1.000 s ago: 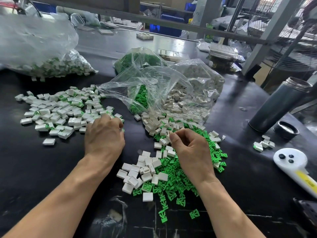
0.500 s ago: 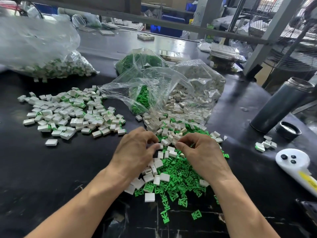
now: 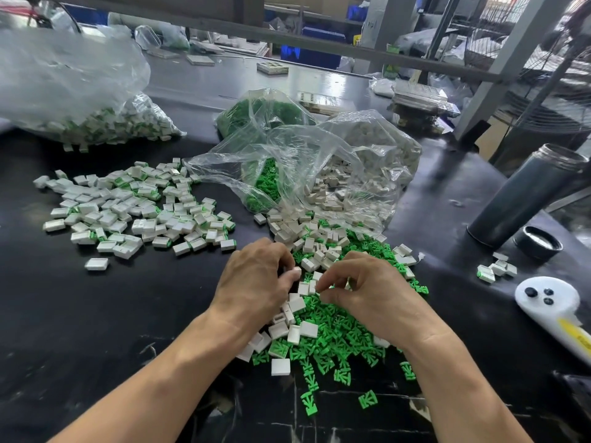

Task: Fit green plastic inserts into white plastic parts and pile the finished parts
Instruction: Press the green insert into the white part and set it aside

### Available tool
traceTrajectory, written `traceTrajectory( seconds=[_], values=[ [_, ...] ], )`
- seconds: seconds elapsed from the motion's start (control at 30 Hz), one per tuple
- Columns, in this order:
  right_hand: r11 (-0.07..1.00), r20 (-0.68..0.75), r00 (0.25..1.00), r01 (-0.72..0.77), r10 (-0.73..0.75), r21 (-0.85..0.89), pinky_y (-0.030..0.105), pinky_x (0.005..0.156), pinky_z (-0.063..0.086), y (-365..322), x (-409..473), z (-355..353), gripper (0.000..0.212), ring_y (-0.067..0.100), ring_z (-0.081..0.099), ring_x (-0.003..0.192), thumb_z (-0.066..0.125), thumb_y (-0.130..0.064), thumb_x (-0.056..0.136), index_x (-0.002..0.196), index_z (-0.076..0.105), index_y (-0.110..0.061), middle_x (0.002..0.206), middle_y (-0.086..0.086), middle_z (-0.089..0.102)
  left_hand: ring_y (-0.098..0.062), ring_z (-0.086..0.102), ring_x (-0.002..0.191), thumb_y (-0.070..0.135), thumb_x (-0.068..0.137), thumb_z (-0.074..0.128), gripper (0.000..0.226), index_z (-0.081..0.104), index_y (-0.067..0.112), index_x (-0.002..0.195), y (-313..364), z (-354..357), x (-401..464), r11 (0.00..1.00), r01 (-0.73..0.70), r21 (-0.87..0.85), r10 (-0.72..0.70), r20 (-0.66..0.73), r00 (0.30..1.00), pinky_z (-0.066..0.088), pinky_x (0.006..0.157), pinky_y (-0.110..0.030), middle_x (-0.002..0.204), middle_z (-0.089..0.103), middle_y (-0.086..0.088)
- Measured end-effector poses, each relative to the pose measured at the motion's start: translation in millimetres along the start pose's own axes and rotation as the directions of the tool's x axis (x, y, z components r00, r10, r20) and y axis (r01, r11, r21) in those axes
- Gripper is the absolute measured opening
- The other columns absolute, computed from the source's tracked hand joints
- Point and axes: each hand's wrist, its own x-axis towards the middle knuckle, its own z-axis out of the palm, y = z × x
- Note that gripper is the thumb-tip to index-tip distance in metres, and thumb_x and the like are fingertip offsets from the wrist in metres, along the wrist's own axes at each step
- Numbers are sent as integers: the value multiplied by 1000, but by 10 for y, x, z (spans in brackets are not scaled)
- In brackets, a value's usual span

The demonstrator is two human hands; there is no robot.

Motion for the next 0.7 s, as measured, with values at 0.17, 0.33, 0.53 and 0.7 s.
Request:
traceTrajectory(
  seconds=[0.17,0.33,0.53,0.7],
  values=[
    [996,12,1000,1,0,-92,31,90,48,-27,-1,27,10,-2,54,93,79,-42,87,95,74,-44,94,-19,57,-10,60,92,38,91,75,16,60,32,92,0,-22,-10,999,10,-40,-10,-2,1000,52,92,-37,91,61,14],
    [986,23,1000,17,-13,-169,27,87,42,-55,-12,60,18,-4,50,93,76,-44,90,108,72,-46,97,-23,53,-1,60,79,36,92,74,15,60,33,92,-36,-42,6,996,8,-94,-12,-43,999,46,68,-18,84,63,15],
    [986,-62,998,10,-20,-164,33,89,47,-71,17,127,14,6,55,95,73,-42,93,107,74,-40,95,-18,56,5,57,76,33,94,73,13,64,35,102,-65,-51,25,988,-5,-154,-5,-68,998,39,64,-11,87,61,19],
    [975,-82,996,14,-33,-220,32,87,46,-86,36,172,13,8,56,96,72,-42,94,107,73,-41,98,-18,57,6,54,77,34,94,72,12,69,34,105,-75,-47,38,987,-17,-157,5,-78,997,37,66,-10,88,59,22]
  ],
)
